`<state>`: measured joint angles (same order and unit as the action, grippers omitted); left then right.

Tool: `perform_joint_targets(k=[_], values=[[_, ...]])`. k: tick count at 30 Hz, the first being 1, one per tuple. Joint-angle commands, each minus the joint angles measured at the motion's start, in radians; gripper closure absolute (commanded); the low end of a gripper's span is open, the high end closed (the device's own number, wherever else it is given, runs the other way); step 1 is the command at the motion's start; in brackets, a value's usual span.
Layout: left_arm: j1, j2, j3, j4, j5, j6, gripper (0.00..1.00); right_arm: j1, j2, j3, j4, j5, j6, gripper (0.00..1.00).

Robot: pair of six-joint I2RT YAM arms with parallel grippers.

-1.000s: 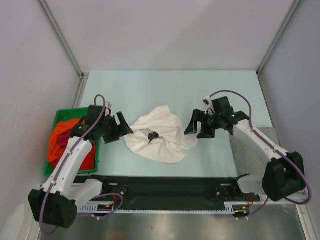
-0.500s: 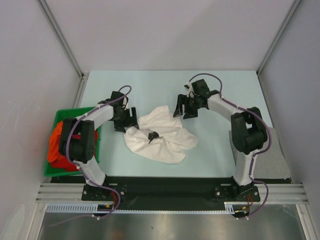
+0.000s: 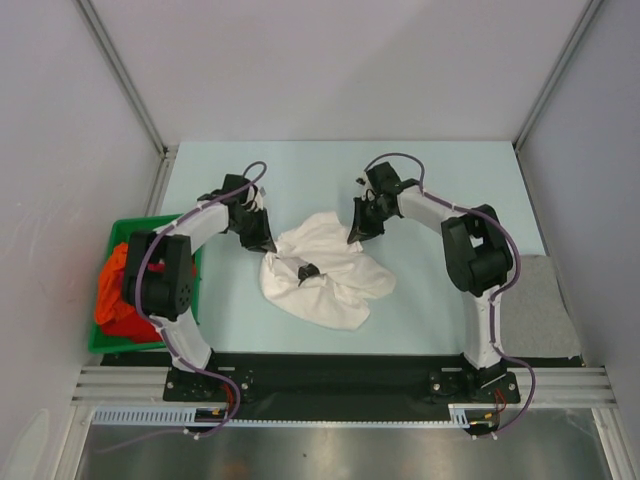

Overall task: Fold and stack the t-shirts
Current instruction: Flatten the tshirt out

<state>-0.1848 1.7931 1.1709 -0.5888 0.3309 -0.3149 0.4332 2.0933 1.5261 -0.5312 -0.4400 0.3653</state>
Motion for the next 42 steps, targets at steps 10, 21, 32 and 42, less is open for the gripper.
perform_joint_targets(k=[10,21,32,42], values=[[-0.007,-0.496,0.175,0.094,0.248,-0.27,1.0,-0.068,-0.444,0.472,-0.342,0.475,-0.085,1.0],[-0.065,-0.871,0.072,0.291,0.395,-0.507,1.0,-0.08,-0.953,0.457,0.065,0.526,-0.115,1.0],[-0.133,-0.847,0.28,-0.024,0.179,-0.347,1.0,-0.079,-0.848,0.58,0.223,0.408,-0.06,1.0],[-0.133,-0.758,0.686,-0.189,-0.059,-0.181,1.0,-0.05,-0.895,0.655,0.229,0.234,-0.032,1.0]])
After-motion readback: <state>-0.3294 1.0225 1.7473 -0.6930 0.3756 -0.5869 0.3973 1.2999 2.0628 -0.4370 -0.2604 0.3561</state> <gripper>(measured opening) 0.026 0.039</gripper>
